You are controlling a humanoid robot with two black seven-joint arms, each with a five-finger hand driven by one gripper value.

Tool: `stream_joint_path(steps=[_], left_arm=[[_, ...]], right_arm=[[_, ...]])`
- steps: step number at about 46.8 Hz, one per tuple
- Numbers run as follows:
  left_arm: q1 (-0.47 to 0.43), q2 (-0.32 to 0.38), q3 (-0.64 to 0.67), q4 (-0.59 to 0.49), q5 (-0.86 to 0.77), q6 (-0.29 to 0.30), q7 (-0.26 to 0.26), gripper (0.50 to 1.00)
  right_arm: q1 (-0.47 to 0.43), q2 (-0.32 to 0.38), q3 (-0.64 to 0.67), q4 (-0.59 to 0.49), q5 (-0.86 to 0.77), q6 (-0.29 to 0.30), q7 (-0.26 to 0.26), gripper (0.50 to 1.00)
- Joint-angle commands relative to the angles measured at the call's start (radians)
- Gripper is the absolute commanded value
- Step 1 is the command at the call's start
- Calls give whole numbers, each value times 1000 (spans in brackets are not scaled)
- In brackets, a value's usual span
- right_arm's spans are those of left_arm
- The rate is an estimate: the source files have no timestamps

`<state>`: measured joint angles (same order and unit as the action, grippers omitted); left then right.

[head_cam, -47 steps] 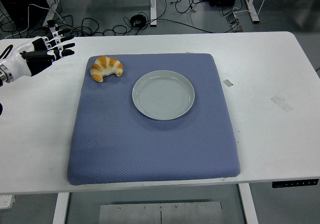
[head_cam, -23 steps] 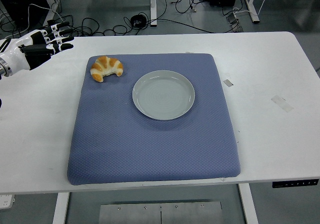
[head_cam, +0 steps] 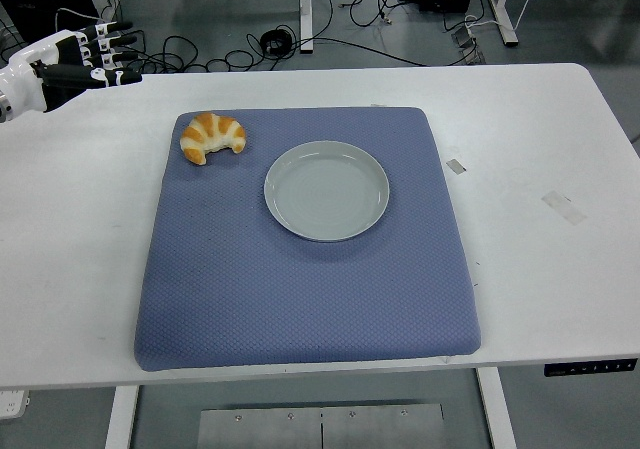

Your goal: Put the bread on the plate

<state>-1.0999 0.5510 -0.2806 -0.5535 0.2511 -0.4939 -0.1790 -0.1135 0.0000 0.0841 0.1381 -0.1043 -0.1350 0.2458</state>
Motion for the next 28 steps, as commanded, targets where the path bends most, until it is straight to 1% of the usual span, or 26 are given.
stream_joint_path(steps=[1,9,13,17,20,28], left_arm=[[-8,0,0,0,37,5,0,937],[-20,-10,0,-2,134,29,0,919],[-26,-11,11,-2,206,52,0,908],[-31,-14,24,-2,267,84,0,908],[-34,-25,41,-2,289,103,0,908],[-69,-29,119,-3,293,116,-2,907]], right_arm=[[0,0,0,0,0,0,0,1000],[0,0,0,0,0,0,0,1000],[0,0,0,0,0,0,0,1000],[0,0,0,0,0,0,0,1000],[0,0,0,0,0,0,0,1000],[0,0,0,0,0,0,0,1000]])
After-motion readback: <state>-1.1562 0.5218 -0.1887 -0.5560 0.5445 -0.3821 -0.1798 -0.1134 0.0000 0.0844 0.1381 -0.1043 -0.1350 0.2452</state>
